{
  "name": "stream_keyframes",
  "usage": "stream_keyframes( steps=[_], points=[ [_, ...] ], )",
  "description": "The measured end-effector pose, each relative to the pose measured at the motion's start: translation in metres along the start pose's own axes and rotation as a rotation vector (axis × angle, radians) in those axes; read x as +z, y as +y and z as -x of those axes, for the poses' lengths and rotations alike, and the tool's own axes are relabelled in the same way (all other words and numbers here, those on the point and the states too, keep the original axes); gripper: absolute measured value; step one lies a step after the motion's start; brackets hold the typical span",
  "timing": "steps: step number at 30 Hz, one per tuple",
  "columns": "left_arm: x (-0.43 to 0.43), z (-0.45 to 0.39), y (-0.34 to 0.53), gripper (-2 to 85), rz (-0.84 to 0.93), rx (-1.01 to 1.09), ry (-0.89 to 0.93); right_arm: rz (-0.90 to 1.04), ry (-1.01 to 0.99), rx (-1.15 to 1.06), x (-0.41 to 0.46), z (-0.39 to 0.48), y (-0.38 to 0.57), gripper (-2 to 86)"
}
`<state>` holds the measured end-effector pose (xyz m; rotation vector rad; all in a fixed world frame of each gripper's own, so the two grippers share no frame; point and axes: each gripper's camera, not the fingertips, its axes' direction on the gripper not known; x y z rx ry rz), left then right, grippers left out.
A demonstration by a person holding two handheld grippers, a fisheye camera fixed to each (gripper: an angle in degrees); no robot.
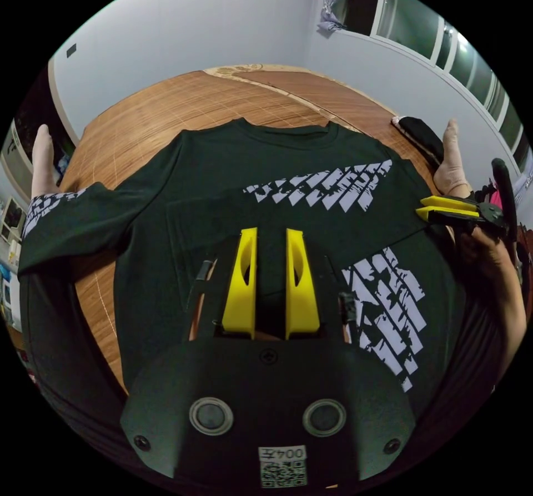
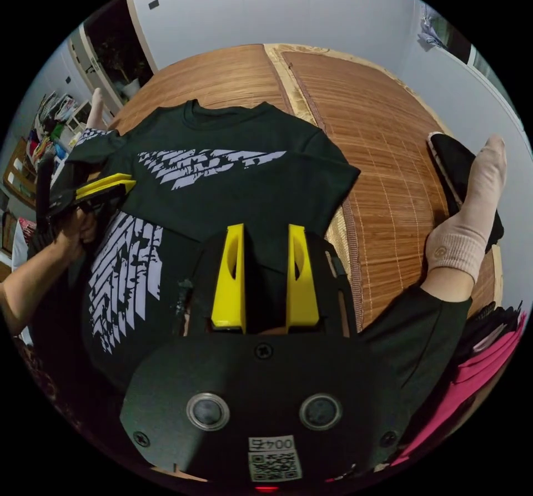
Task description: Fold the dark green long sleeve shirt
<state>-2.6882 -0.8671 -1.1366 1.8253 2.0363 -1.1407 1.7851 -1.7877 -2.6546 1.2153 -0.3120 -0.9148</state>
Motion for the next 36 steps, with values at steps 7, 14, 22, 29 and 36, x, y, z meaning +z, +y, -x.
stream_keyframes(
  steps=[7, 14, 22, 29, 36],
  points=[
    [-0.127, 0.086, -0.036, 10.9, -0.059, -0.164, 0.198, -0.223, -0.031, -0.011, -0.014, 0.016, 0.008, 11.7],
    [-0.332, 0.291, -0.001, 13.8, -0.374, -0.626, 0.379, -0.148, -0.07, -0.048, 0.009, 0.028, 0.006, 12.7],
    [-0.389, 0.521, 0.092, 15.9, -0.44, -1.297, 0.497, -0.11, -0.065, -0.051, 0.03, 0.034, 0.005, 12.6],
    [-0.362, 0.575, 0.082, 16.6, -0.347, -1.401, 0.587, -0.102, -0.048, -0.024, 0.04, 0.028, 0.005, 11.7],
    [-0.347, 0.571, 0.077, 9.6, -0.367, -1.459, 0.638, -0.134, -0.116, 0.088, 0.039, -0.002, 0.009, 10.0]
  ],
)
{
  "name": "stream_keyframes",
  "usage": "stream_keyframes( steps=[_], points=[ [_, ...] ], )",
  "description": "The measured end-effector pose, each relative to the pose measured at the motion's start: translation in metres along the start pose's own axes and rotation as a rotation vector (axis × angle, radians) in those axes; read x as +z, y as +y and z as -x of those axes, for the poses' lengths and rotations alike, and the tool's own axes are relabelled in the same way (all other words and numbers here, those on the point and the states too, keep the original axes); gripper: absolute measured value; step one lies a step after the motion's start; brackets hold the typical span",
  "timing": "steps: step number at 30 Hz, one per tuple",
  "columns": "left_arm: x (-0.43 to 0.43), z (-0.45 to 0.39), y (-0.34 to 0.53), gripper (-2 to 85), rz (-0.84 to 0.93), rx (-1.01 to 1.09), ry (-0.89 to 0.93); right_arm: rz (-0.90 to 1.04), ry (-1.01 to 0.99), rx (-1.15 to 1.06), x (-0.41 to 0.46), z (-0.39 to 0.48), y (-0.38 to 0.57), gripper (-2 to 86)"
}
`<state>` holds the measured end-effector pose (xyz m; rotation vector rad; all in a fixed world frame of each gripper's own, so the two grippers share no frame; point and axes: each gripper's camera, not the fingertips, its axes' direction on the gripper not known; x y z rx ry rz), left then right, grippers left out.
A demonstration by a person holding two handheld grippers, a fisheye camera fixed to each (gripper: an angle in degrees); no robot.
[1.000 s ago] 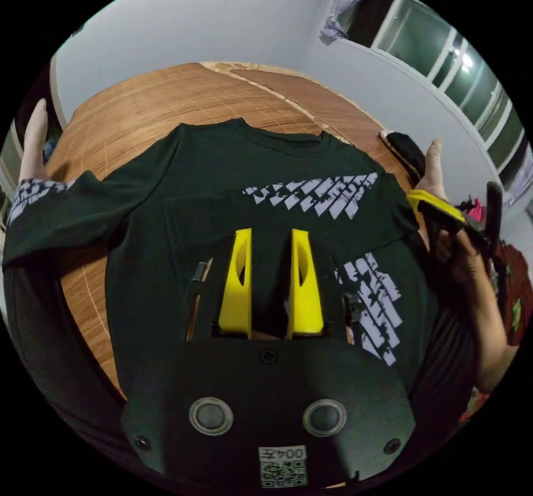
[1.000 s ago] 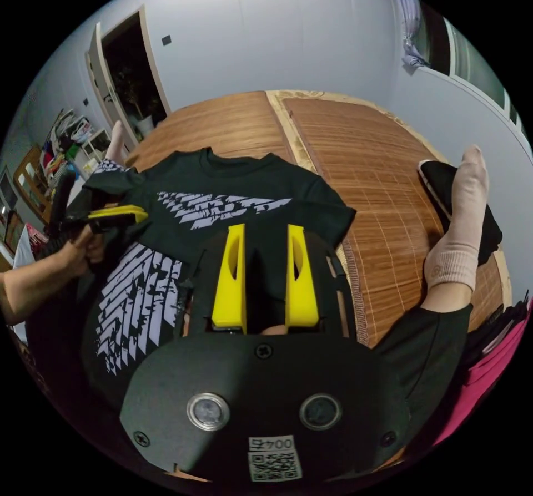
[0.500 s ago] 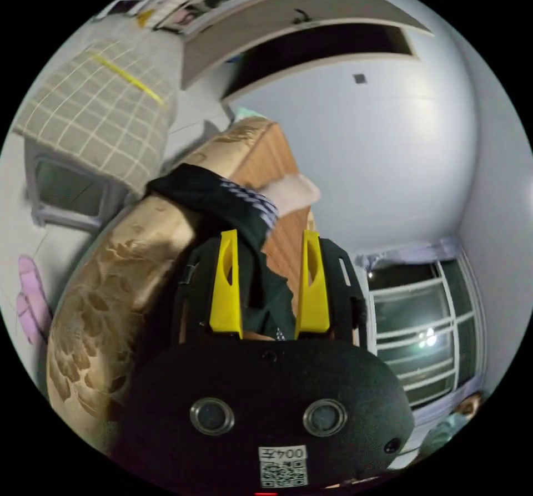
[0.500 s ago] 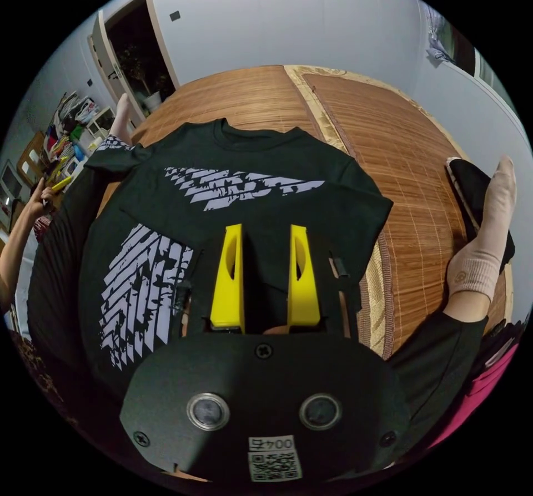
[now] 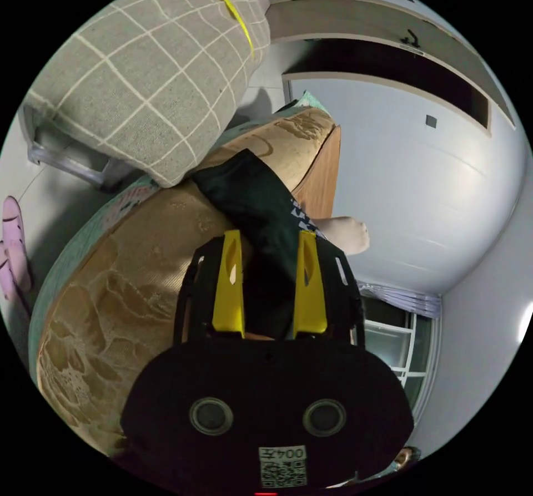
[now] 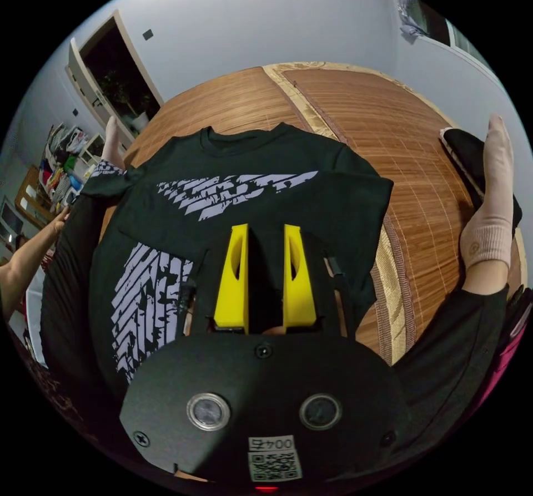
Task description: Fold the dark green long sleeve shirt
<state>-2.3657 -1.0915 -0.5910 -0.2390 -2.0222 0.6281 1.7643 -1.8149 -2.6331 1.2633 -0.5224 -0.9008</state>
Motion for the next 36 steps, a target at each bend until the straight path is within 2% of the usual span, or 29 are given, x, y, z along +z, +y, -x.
stream_keyframes(
  steps=[2, 4, 6, 8, 10, 11, 13, 14, 16, 19, 23, 25, 30, 36],
  points=[
    [-0.005, -0.012, 0.013, 4.3, -0.06, 0.051, -0.04, -0.018, -0.006, 0.023, -0.001, -0.007, 0.003, 9.6],
    [-0.015, -0.056, 0.045, 3.1, -0.192, 0.246, -0.122, -0.017, -0.021, 0.042, -0.004, -0.016, 0.002, 9.3],
    [-0.016, -0.099, 0.083, 2.5, -0.261, 0.43, -0.095, -0.018, -0.025, 0.049, -0.006, -0.021, 0.001, 9.4],
    [-0.008, -0.145, 0.13, 2.3, -0.245, 0.63, -0.043, -0.015, -0.025, 0.05, -0.008, -0.025, 0.0, 9.3],
    [0.012, -0.206, 0.222, 2.6, -0.18, 0.929, 0.026, -0.008, -0.024, 0.045, -0.012, -0.03, -0.001, 9.2],
    [0.019, -0.219, 0.25, 2.7, -0.147, 1.005, 0.045, -0.006, -0.026, 0.045, -0.013, -0.032, -0.002, 9.1],
    [0.056, -0.257, 0.371, 3.9, 0.053, 1.338, 0.148, -0.005, -0.042, 0.054, -0.018, -0.04, -0.002, 9.0],
    [0.067, -0.261, 0.401, 4.4, 0.105, 1.416, 0.144, -0.007, -0.045, 0.058, -0.02, -0.043, -0.002, 9.0],
    [0.108, -0.254, 0.496, 8.0, 0.225, 1.614, 0.022, -0.02, -0.065, 0.084, -0.028, -0.055, -0.002, 8.9],
    [0.138, -0.213, 0.557, 10.6, 0.259, 1.7, -0.061, -0.049, -0.117, 0.148, -0.042, -0.077, -0.001, 8.7],
    [0.168, -0.153, 0.571, 11.1, 0.262, 1.667, -0.19, -0.114, -0.223, 0.248, -0.06, -0.109, 0.002, 8.1],
    [0.2, -0.105, 0.571, 11.1, 0.283, 1.679, -0.377, -0.129, -0.268, 0.283, -0.066, -0.123, 0.002, 7.9],
    [0.263, -0.02, 0.567, 11.7, 0.387, 1.665, -0.639, -0.139, -0.336, 0.309, -0.069, -0.137, 0.001, 8.3],
    [0.326, 0.04, 0.591, 12.1, 0.459, 1.723, -0.763, -0.117, -0.406, 0.368, -0.061, -0.152, -0.005, 9.8]
  ],
)
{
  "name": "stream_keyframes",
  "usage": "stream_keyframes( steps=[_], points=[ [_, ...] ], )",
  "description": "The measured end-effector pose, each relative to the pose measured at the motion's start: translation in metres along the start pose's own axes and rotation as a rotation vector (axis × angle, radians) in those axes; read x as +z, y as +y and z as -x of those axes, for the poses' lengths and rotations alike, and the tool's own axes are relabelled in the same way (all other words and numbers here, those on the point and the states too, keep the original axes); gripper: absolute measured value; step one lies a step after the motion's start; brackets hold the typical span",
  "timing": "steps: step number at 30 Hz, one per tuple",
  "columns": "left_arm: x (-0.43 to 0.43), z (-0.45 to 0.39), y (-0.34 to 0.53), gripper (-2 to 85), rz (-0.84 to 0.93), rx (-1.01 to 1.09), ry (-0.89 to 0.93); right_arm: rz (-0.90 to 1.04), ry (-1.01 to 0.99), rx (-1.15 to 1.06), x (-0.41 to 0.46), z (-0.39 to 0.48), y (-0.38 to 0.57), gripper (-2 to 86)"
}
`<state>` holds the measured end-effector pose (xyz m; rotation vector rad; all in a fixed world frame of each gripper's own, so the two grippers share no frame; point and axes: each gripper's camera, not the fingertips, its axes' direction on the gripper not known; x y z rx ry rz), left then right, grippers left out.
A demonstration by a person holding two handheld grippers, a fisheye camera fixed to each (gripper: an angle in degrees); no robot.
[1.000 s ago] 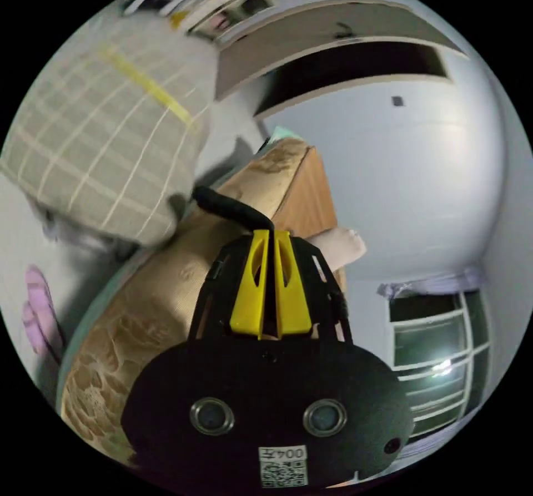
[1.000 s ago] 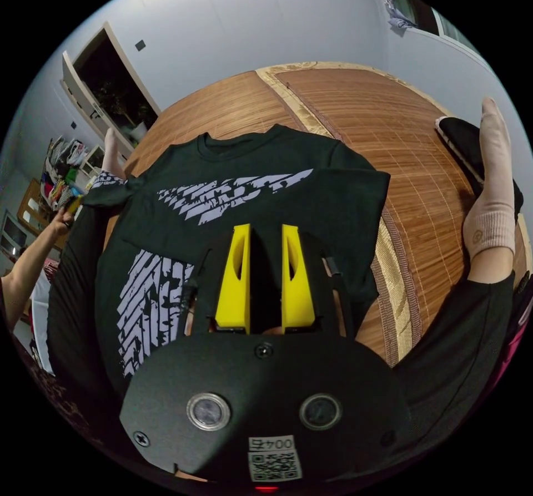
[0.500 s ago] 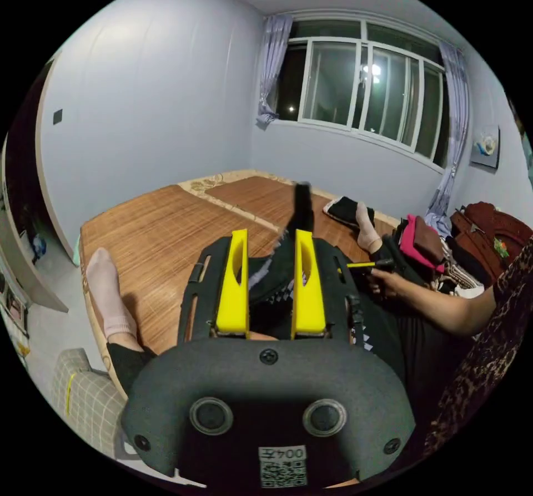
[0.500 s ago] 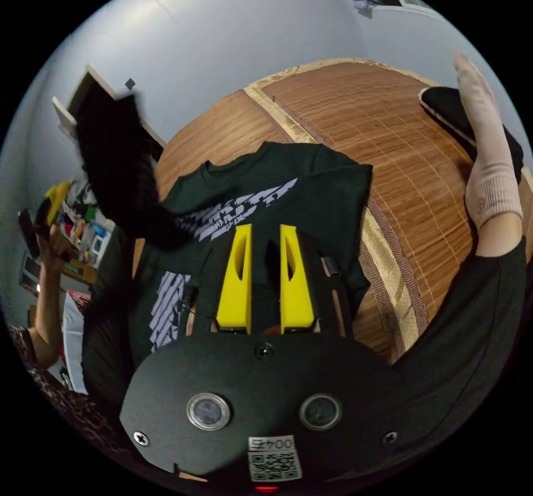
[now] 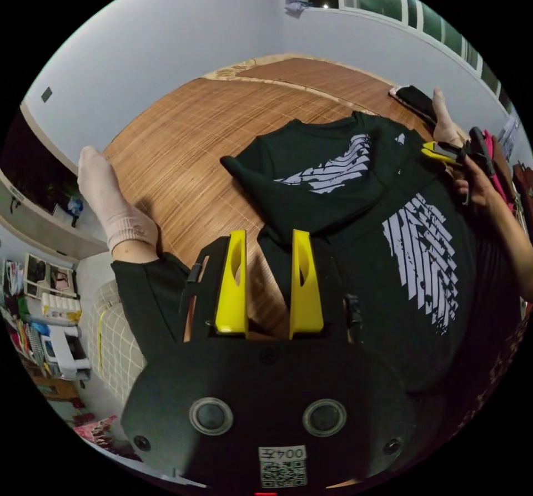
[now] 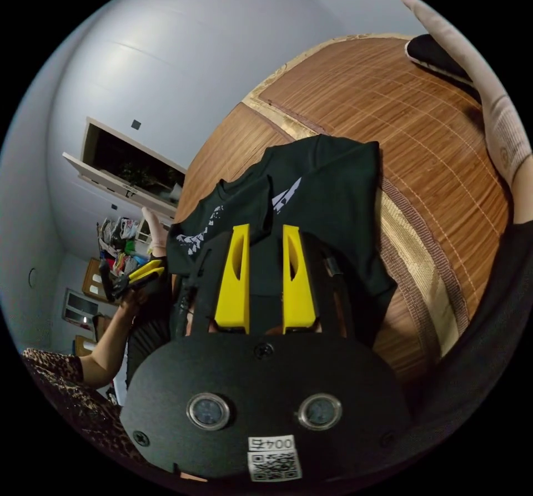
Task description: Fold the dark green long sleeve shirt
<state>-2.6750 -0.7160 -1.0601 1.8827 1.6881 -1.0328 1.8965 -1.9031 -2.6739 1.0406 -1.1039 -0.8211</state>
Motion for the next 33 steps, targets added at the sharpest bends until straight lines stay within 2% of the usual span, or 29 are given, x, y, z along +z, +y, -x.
stream_keyframes(
  steps=[8, 11, 14, 17, 19, 20, 21, 22, 25, 33],
  points=[
    [0.066, -0.038, 0.005, 11.6, 0.038, 0.09, -0.004, 0.075, 0.051, -0.045, 0.031, 0.019, -0.014, 11.2],
    [0.089, -0.045, 0.008, 11.3, 0.049, 0.102, -0.009, 0.062, 0.119, -0.118, 0.04, 0.034, -0.014, 8.9],
    [0.113, -0.052, 0.011, 11.2, 0.072, 0.125, -0.02, 0.09, 0.251, -0.216, 0.044, 0.058, -0.012, 3.9],
    [0.133, -0.055, 0.016, 11.2, 0.077, 0.139, -0.027, -0.105, 0.365, -0.407, 0.0, 0.105, -0.001, 3.2],
    [0.149, -0.059, 0.019, 11.1, 0.079, 0.155, -0.036, -0.131, 0.605, -0.453, -0.017, 0.116, 0.006, 3.3],
    [0.153, -0.059, 0.02, 11.1, 0.08, 0.157, -0.044, -0.112, 0.637, -0.445, -0.018, 0.112, 0.007, 3.4],
    [0.162, -0.061, 0.021, 11.1, 0.082, 0.165, -0.06, -0.045, 0.634, -0.41, -0.018, 0.097, 0.007, 3.6],
    [0.171, -0.063, 0.021, 11.0, 0.086, 0.18, -0.07, 0.03, 0.547, -0.342, -0.018, 0.079, 0.005, 3.7],
    [0.193, -0.07, 0.024, 10.5, 0.089, 0.226, -0.114, 0.038, 0.284, -0.198, -0.03, 0.05, 0.0, 4.0],
    [0.22, -0.099, 0.049, 8.0, -0.011, 0.379, -0.323, 0.021, 0.185, -0.091, -0.032, 0.027, -0.013, 4.2]
  ],
)
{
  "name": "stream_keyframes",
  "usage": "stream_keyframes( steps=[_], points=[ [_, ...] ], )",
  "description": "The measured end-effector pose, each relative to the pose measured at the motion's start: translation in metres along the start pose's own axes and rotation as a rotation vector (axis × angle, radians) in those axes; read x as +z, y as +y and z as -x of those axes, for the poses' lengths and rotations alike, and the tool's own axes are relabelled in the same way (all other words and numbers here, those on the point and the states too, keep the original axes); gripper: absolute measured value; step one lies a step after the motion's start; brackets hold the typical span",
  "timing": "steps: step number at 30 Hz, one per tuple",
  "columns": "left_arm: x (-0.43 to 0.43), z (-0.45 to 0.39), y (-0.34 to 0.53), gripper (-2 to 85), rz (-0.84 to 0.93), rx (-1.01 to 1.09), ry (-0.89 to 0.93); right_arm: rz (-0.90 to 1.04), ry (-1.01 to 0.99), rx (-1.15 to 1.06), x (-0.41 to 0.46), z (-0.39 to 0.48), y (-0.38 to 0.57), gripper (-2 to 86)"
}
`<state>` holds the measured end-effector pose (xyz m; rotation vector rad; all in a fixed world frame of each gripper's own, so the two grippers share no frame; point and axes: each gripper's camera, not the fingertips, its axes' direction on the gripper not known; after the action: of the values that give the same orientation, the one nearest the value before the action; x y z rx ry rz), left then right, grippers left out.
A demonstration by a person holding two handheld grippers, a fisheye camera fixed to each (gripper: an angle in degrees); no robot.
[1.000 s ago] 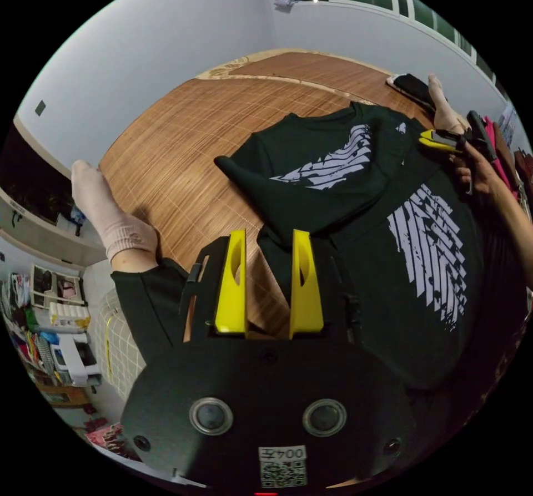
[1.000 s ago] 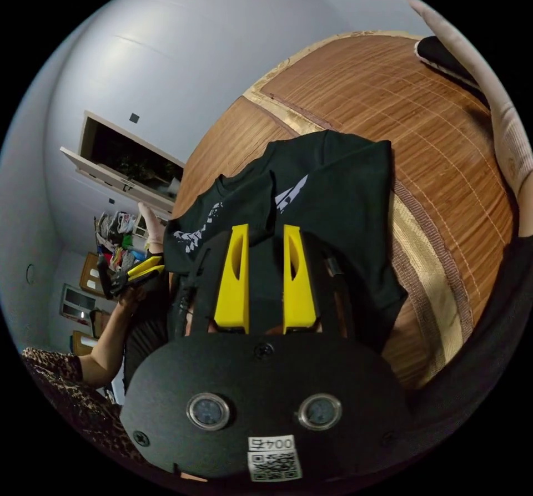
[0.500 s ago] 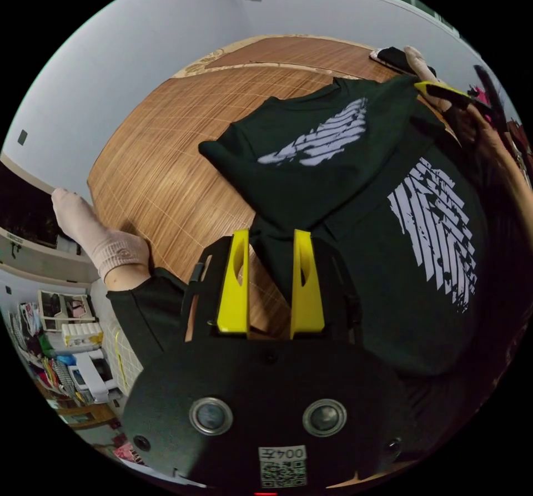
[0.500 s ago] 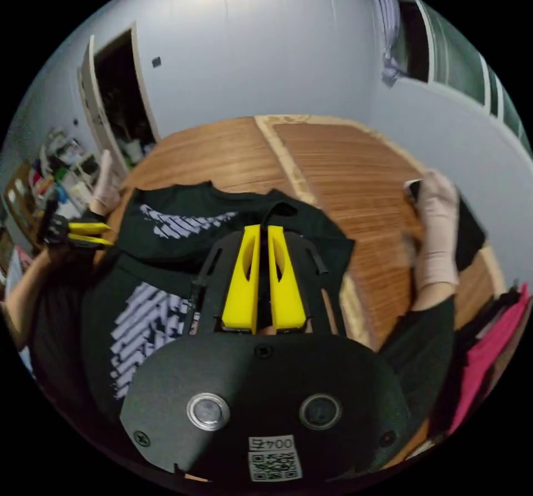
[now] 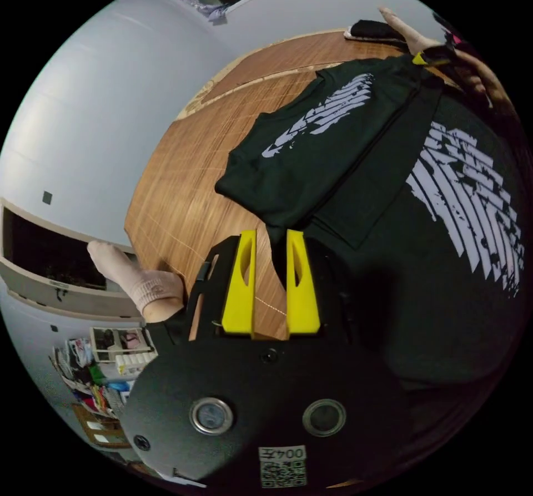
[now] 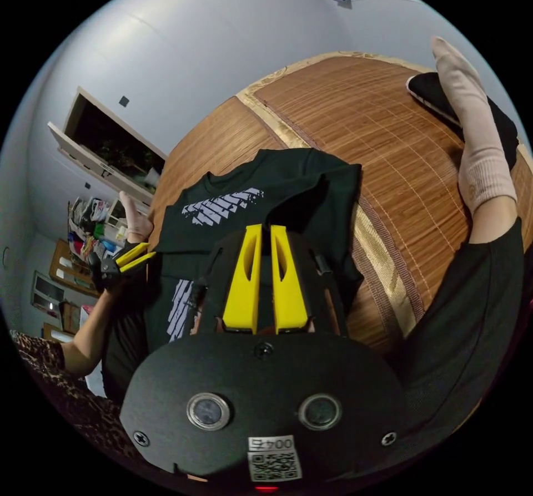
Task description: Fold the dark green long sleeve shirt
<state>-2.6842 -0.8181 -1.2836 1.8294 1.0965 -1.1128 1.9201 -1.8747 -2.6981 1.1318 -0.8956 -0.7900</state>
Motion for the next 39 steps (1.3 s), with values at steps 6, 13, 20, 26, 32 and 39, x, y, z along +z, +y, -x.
stream_keyframes(
  steps=[6, 13, 20, 26, 32, 39],
  points=[
    [0.018, -0.016, 0.003, 7.4, -0.009, 0.057, -0.09, -0.019, 0.034, 0.093, -0.005, -0.017, -0.001, 8.2],
    [0.035, -0.021, 0.009, 3.9, -0.001, 0.115, -0.137, 0.018, 0.006, 0.159, 0.005, -0.031, -0.003, 10.7],
    [0.042, 0.003, 0.016, 1.6, -0.002, 0.081, -0.122, 0.048, 0.041, 0.166, 0.018, -0.03, -0.003, 7.7],
    [0.049, 0.066, 0.033, 1.1, 0.052, -0.059, -0.099, 0.086, -0.041, 0.099, 0.031, -0.018, 0.0, 2.3],
    [0.058, 0.095, 0.032, 0.9, 0.14, -0.021, -0.034, 0.178, 0.067, 0.012, 0.056, 0.006, 0.004, 2.5],
    [0.001, 0.182, 0.064, 0.9, -0.036, -0.222, 0.039, 0.131, 0.118, -0.05, 0.056, 0.024, 0.014, 4.9]
  ],
)
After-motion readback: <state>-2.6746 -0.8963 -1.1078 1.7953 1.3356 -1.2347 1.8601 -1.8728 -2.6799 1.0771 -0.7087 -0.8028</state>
